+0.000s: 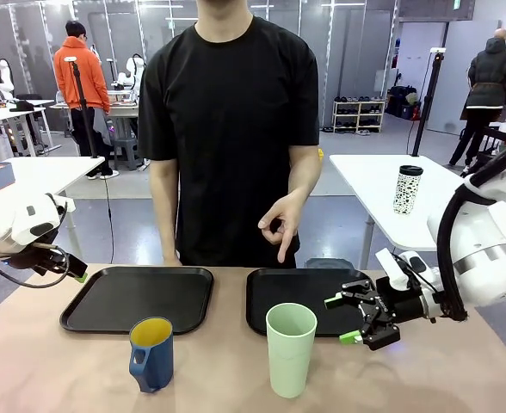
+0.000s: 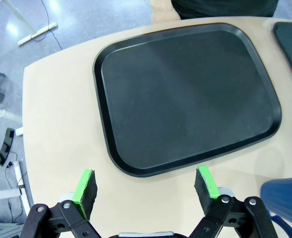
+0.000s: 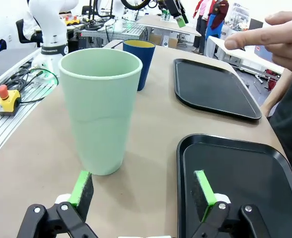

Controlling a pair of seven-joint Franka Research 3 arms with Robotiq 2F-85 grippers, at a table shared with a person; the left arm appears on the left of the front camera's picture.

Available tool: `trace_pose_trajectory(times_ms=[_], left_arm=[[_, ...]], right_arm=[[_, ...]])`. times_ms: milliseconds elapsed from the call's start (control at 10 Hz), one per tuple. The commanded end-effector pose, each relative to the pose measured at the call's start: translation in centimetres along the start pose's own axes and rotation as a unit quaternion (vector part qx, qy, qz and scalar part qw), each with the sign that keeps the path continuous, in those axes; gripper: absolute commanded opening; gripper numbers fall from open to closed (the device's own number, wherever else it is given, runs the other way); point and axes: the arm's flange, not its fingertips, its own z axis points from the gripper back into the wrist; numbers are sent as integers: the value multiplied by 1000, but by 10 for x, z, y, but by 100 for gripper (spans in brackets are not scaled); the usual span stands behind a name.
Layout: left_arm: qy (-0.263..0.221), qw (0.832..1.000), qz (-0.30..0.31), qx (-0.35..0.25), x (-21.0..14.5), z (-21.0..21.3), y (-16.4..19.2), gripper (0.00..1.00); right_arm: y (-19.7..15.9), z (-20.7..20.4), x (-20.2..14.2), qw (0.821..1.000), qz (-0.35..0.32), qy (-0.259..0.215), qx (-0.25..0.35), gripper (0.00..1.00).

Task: Sort and store the cups by type.
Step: Pick up the Reusable plastic cup.

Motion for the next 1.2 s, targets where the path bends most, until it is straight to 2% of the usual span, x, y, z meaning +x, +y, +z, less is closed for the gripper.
trace_pose_trajectory(times_ms=[0,500,1100], left_arm=[[0,1000,1,0,0,0,1,100],[0,1000,1,0,0,0,1,100],[0,1000,1,0,0,0,1,100]], right_arm=[[-3,-13,4,999,5,2,44,100],[-8,-38,5,993,28,-36,113,100],[-2,-68,4,989,30,-45,139,100]])
